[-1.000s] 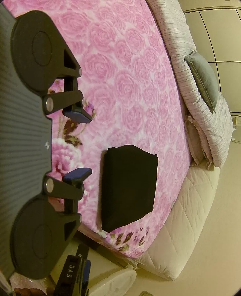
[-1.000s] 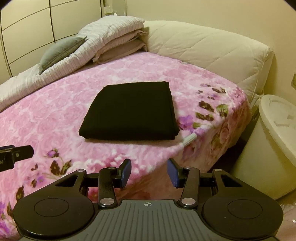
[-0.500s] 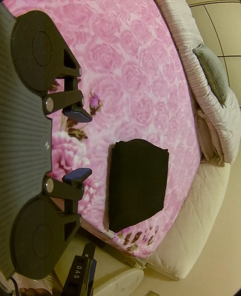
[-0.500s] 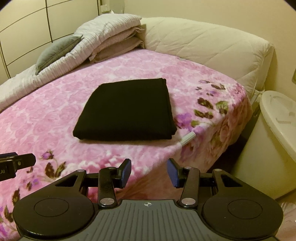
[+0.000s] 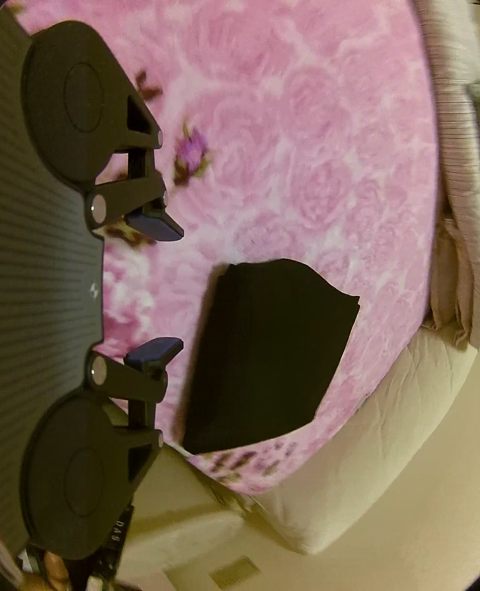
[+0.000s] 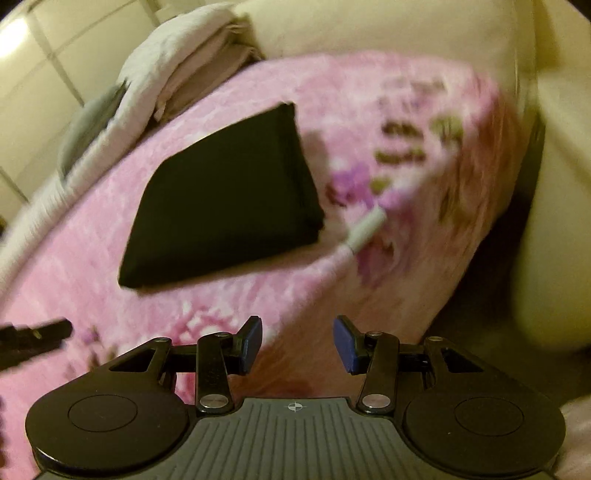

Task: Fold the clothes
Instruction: 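Grasp the folded black pants with both grippers and lift it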

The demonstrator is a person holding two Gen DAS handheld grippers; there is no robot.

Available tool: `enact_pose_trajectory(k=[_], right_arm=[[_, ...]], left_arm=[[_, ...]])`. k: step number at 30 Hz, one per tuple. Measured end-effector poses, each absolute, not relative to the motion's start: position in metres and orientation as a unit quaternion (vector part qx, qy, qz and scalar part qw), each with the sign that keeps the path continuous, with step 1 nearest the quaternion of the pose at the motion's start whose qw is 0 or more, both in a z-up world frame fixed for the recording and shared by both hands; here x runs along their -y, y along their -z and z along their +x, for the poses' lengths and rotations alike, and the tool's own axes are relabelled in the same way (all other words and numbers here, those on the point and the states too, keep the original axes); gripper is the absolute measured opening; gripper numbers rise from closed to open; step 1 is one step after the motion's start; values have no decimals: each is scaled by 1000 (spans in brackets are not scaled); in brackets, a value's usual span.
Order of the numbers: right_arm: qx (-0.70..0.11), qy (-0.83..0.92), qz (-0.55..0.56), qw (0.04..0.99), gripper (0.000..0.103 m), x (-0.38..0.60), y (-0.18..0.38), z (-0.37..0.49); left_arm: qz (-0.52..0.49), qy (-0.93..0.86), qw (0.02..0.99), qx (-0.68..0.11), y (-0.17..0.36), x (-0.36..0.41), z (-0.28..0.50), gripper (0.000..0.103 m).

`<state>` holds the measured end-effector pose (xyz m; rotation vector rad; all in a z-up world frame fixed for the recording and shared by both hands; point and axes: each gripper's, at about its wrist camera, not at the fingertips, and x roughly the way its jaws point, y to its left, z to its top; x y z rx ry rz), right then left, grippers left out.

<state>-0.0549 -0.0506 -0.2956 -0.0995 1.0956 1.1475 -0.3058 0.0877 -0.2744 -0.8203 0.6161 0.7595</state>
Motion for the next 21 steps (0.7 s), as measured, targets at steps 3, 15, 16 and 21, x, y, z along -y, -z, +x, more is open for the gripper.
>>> enact_pose_trajectory(k=[3, 15, 16, 21], right_arm=[[-518, -529, 23, 672, 56, 47, 299, -16], [-517, -592, 32, 617, 75, -74, 286, 68], [-526, -588, 30, 613, 75, -83, 291, 71], [-558, -587, 23, 586, 76, -112, 315, 85]], left_arm=[[-414, -334, 803, -268, 284, -120, -301, 56], [-492, -284, 794, -217, 337, -233, -254, 60], [-501, -279, 791, -214, 341, -237, -252, 60], [-533, -260, 779, -202, 357, -254, -240, 62]])
